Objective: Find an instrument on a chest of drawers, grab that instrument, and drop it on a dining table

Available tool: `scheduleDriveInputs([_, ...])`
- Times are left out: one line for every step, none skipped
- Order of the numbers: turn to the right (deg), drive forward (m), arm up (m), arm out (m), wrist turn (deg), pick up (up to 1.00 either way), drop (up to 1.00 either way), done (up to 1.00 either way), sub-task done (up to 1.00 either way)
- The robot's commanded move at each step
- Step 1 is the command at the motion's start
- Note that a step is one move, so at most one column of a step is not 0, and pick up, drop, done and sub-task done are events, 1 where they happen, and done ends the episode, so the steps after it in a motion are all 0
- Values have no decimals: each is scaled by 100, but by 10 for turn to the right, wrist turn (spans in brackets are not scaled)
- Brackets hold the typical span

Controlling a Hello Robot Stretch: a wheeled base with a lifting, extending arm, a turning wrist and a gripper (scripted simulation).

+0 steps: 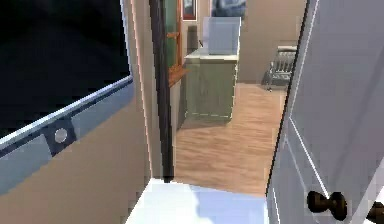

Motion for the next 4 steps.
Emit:
scheduleDriveInputs([0,75,0,0,0,0,0,0,0])
scheduleDriveInputs([120,0,0,0,0,0,0,0,0])
scheduleDriveInputs([0,100,0,0,0,0,0,0,0])
scheduleDriveInputs([270,0,0,0,0,0,0,0,0])
